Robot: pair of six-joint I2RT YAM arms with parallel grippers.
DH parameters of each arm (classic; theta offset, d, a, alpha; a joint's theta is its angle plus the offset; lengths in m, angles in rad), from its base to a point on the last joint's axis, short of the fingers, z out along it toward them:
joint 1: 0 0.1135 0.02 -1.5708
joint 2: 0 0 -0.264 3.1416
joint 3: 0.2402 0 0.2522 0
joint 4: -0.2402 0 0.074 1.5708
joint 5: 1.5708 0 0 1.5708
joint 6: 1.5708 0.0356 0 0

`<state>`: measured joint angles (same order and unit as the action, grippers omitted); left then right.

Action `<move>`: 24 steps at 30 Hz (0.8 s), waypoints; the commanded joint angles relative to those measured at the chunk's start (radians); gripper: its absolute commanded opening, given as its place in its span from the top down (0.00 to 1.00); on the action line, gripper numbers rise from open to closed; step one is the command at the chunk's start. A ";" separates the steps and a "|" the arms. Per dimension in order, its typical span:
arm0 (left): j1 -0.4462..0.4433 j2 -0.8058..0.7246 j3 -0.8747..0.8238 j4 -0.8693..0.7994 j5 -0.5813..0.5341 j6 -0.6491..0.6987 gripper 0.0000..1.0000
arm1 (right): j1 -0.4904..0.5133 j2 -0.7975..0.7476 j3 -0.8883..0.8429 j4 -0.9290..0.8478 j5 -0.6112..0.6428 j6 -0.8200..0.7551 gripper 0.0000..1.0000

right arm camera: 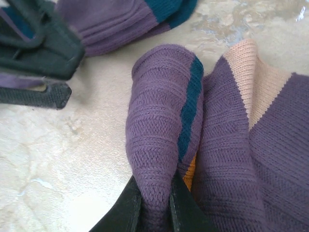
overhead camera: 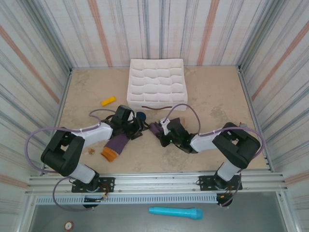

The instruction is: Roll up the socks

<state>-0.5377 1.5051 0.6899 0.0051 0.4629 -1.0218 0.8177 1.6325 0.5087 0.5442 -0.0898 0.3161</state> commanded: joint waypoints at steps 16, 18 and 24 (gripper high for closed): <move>-0.046 -0.009 0.052 -0.049 -0.102 0.039 0.32 | -0.384 0.168 -0.147 -0.007 -0.573 0.349 1.00; -0.058 0.006 0.068 -0.055 -0.117 0.045 0.33 | -0.424 0.182 -0.122 -0.071 -0.610 0.367 1.00; -0.087 0.076 0.113 -0.029 -0.114 0.037 0.34 | -0.469 0.199 -0.101 -0.113 -0.672 0.458 1.00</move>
<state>-0.6132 1.5486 0.7712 -0.0227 0.3706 -1.0019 0.3588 1.7710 0.4358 0.7105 -0.8169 0.7021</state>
